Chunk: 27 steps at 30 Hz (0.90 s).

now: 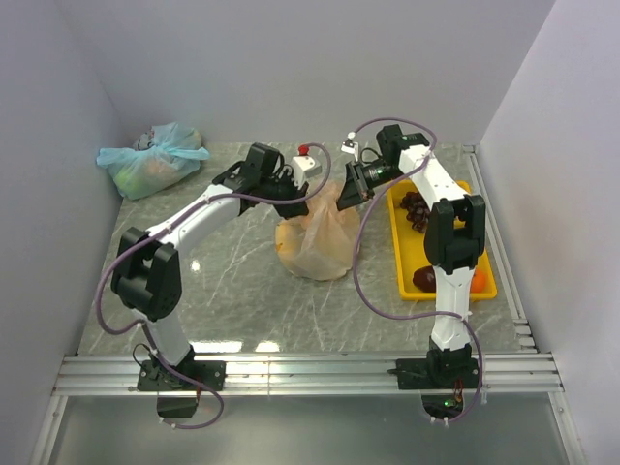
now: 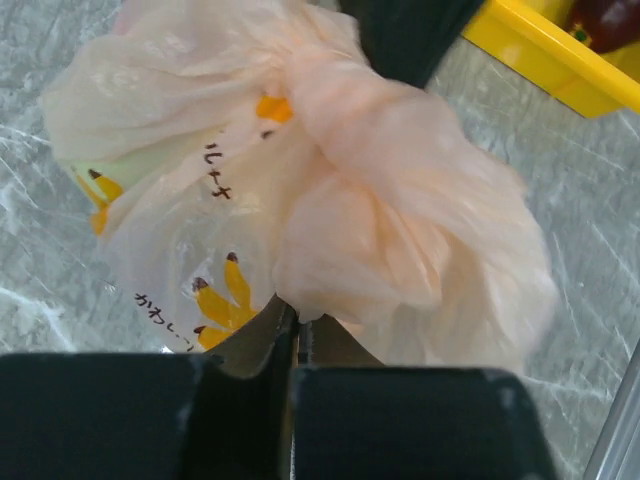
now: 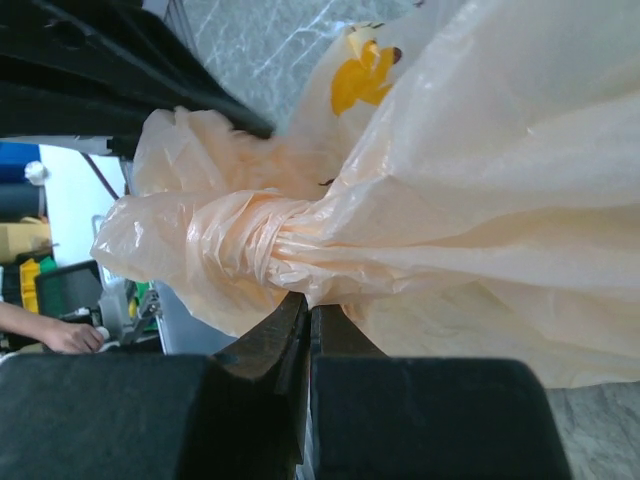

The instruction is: Place the fake fruits into the plastic bag and tie a complex knot

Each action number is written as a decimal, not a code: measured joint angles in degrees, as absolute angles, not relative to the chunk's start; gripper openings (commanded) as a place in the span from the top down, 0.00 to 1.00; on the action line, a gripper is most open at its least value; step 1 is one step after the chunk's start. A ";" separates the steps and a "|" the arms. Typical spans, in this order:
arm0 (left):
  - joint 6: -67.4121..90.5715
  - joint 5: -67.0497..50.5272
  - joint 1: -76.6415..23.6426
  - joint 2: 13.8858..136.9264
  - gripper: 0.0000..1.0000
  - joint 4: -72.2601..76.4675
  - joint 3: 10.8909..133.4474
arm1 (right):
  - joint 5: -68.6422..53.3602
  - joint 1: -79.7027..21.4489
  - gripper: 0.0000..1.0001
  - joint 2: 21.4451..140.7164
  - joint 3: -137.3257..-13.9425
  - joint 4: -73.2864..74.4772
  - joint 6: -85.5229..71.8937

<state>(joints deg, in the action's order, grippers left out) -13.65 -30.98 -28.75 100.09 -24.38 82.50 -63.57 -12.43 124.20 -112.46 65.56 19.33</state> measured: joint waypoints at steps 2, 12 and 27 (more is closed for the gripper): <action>-12.80 -30.70 -28.53 102.59 1.00 -25.28 85.45 | -62.98 -12.36 1.00 124.20 -113.99 67.55 21.17; -4.95 -30.46 -23.00 101.84 1.00 -25.06 83.68 | -60.29 -11.84 1.00 124.22 -119.26 73.12 32.99; -3.84 -22.15 -13.23 97.82 1.00 -28.95 78.00 | -72.03 -6.50 1.00 124.20 -116.53 74.85 37.08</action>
